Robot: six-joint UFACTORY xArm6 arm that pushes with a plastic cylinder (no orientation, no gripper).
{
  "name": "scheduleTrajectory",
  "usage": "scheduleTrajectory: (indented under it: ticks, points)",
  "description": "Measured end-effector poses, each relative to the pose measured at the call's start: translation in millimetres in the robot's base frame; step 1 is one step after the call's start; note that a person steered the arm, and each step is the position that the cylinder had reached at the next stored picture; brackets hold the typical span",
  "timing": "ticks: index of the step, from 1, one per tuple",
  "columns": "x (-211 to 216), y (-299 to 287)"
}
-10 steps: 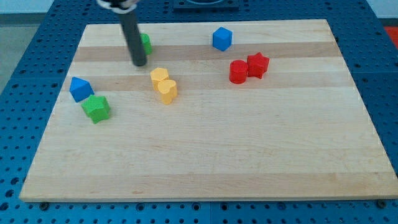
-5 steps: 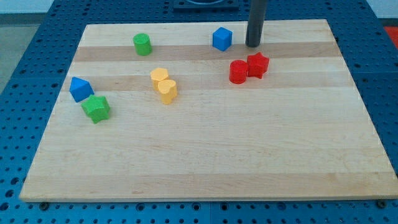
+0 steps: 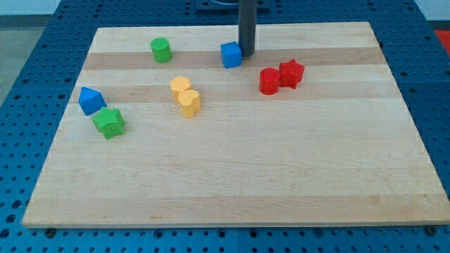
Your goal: Push the blue cube into the blue triangle
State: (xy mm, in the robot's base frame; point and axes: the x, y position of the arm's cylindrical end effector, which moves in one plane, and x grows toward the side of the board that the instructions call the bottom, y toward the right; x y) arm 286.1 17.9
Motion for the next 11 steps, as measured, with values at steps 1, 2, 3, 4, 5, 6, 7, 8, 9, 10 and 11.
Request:
scheduleTrajectory:
  ticks: [1,2,3,4,5,6,7,8,9,10,11]
  points:
    - [12,-21]
    - [20,-48]
    - [30,-69]
    - [38,-86]
    - [44,-119]
    - [57,-148]
    - [70,-166]
    - [79,-188]
    - [84,-209]
    - [85,-216]
    - [81,-207]
